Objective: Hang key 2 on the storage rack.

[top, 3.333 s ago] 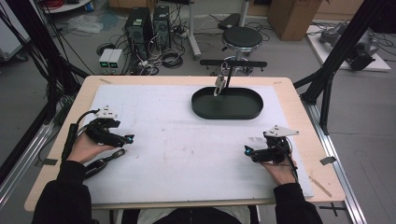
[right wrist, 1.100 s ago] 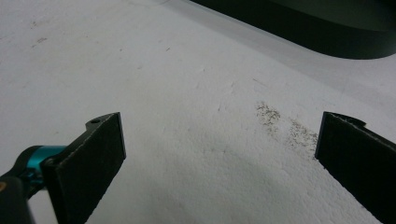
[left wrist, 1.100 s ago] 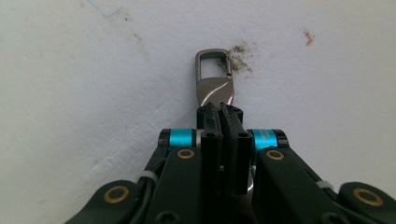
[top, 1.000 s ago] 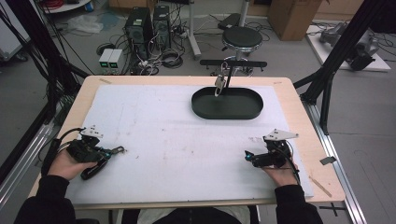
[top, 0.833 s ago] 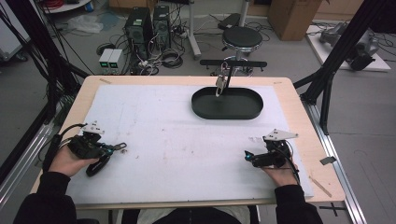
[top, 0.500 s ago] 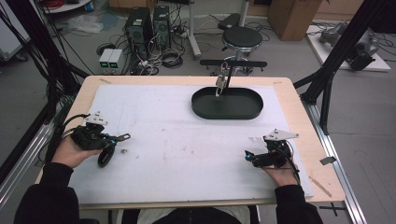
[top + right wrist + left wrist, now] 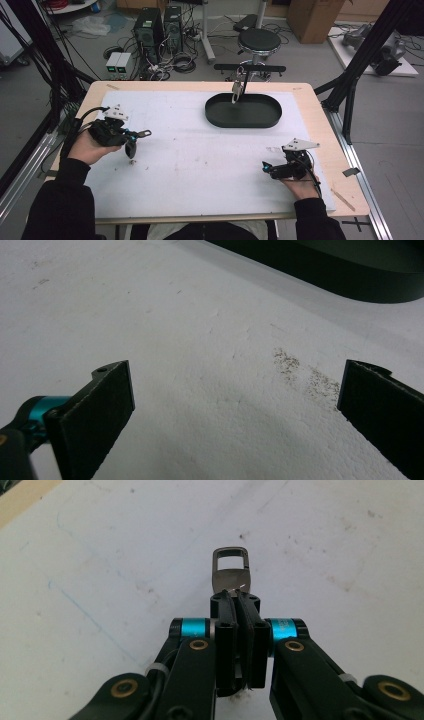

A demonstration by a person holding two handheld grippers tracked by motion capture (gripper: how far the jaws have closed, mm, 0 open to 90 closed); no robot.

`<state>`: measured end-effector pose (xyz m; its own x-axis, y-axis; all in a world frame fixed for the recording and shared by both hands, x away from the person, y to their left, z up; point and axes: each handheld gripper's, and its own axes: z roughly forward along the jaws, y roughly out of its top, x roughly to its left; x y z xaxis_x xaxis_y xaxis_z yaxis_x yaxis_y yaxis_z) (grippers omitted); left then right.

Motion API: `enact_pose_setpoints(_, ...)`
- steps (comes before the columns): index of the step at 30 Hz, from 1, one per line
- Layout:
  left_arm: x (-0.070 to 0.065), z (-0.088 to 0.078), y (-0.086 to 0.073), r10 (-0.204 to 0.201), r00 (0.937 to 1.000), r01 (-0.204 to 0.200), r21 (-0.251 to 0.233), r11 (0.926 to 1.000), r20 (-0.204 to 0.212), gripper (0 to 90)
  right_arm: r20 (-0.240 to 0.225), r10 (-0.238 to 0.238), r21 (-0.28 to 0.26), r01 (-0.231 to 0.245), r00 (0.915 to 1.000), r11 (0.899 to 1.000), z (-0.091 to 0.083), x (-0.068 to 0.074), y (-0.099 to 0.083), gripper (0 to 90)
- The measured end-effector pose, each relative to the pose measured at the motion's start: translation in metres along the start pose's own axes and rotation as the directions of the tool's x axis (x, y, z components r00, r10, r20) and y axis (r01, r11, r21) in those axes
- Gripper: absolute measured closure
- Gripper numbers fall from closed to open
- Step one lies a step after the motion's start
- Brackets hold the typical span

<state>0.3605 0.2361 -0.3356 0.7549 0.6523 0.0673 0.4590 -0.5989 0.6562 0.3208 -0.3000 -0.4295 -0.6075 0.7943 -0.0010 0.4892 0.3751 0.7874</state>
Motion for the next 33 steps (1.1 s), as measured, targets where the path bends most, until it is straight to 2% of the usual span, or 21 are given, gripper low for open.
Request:
enact_pose_setpoints(4, 0.000, 0.002, 0.015, 0.012, 0.9999, -0.012, -0.020, 0.9997, 0.000, 86.0, 0.000, 0.000, 0.000, 0.000, 1.0000, 1.000, 0.000, 0.000, 0.000, 0.8)
enact_pose_setpoints(8, 0.002, 0.002, 0.030, 0.014, 0.9997, -0.012, -0.058, 0.9982, 0.022, 86.0, 0.001, -0.002, 0.001, 0.002, 1.0000, 1.000, 0.000, -0.001, 0.000, 0.8)
enact_pose_setpoints(14, 0.004, 0.005, 0.053, 0.030, 0.9994, -0.029, -0.082, 0.9962, 0.019, 86.0, -0.001, 0.001, 0.001, -0.001, 1.0000, 1.000, 0.000, -0.001, -0.001, 0.8)
enact_pose_setpoints(21, 0.001, 0.012, 0.076, 0.049, 0.9982, -0.046, -0.084, 0.9954, 0.035, 86.0, 0.001, 0.000, 0.003, 0.000, 1.0000, 1.000, 0.000, -0.001, -0.001, 0.8)
enact_pose_setpoints(28, -0.002, 0.020, 0.089, 0.066, 0.9971, -0.061, -0.111, 0.9920, 0.039, 85.9, 0.009, 0.001, -0.004, -0.001, 1.0000, 1.000, -0.002, -0.003, -0.001, 0.8)
enact_pose_setpoints(33, -0.004, 0.028, 0.100, 0.080, 0.9962, -0.076, -0.102, 0.9919, 0.035, 85.9, 0.003, -0.001, 0.008, 0.000, 1.0000, 1.000, 0.000, -0.002, -0.001, 0.9)
